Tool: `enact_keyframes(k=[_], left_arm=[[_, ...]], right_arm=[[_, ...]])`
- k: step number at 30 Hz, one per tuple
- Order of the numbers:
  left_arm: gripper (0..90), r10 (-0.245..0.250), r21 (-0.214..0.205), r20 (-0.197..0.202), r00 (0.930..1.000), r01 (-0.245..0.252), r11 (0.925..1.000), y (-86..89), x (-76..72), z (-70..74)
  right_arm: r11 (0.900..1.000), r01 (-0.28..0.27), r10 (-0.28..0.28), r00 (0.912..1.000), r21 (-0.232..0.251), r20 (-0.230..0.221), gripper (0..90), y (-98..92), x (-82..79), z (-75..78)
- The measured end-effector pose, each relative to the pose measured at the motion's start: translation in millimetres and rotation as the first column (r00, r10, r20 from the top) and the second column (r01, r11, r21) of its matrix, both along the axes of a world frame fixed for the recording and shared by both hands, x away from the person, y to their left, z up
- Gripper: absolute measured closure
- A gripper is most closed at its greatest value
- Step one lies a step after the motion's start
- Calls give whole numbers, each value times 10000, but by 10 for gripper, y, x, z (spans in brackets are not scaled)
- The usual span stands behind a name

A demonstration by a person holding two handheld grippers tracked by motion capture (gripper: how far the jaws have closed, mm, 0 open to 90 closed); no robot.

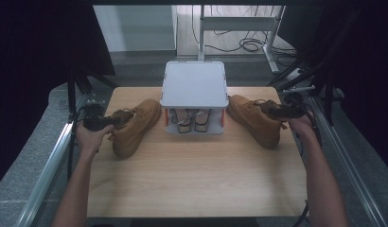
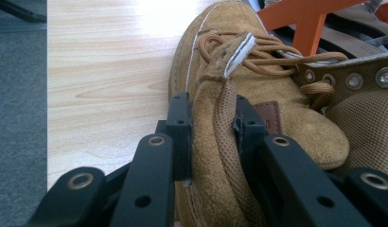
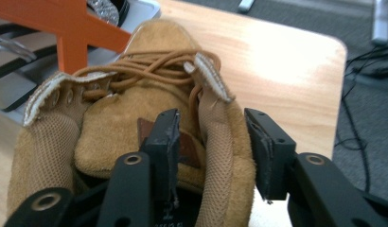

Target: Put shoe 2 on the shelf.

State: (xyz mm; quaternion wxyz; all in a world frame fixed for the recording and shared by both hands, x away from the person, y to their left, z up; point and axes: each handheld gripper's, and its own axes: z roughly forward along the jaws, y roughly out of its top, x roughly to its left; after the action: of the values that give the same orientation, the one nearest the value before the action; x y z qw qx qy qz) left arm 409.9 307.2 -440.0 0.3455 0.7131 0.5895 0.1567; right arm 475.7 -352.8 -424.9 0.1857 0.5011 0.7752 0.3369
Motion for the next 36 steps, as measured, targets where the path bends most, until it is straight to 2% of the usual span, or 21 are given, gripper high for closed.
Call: enact_keyframes(k=[3,5,8,11,15,21,27,32,36], left_arm=[[737,13,4,10,10000,-13,10000,-1,0,0],[739,27,-17,4,10000,-27,10000,1,1,-1],[744,58,-44,18,10000,-58,10000,5,-1,-2],[753,138,-123,117,9998,-137,9998,8,-10,-10],[761,205,-357,210,9996,-198,9992,10,-22,-16],[769,263,-1229,500,9984,-200,9922,38,-19,-16],[771,212,-1681,663,9976,-98,9857,4,-9,37],[770,197,-2119,868,9960,-9,9773,6,-23,104],[769,151,-2210,1020,9947,78,9752,7,-55,187]], right_arm=[[9999,-74,73,9999,-93,-107,626,6,19,3],[9999,37,-38,9999,-115,-122,682,0,19,4],[9999,136,-135,9998,51,-125,735,-21,19,1],[10000,94,-94,9999,-6,-54,751,-11,10,3],[9995,257,-256,9996,182,-71,761,-9,-5,4],[9971,471,-474,9989,599,45,770,2,-52,6],[9954,592,-616,9977,755,299,773,52,-93,63],[9957,503,-566,9952,778,801,775,103,-173,189],[9937,676,-767,9917,896,1030,775,75,-254,265]])
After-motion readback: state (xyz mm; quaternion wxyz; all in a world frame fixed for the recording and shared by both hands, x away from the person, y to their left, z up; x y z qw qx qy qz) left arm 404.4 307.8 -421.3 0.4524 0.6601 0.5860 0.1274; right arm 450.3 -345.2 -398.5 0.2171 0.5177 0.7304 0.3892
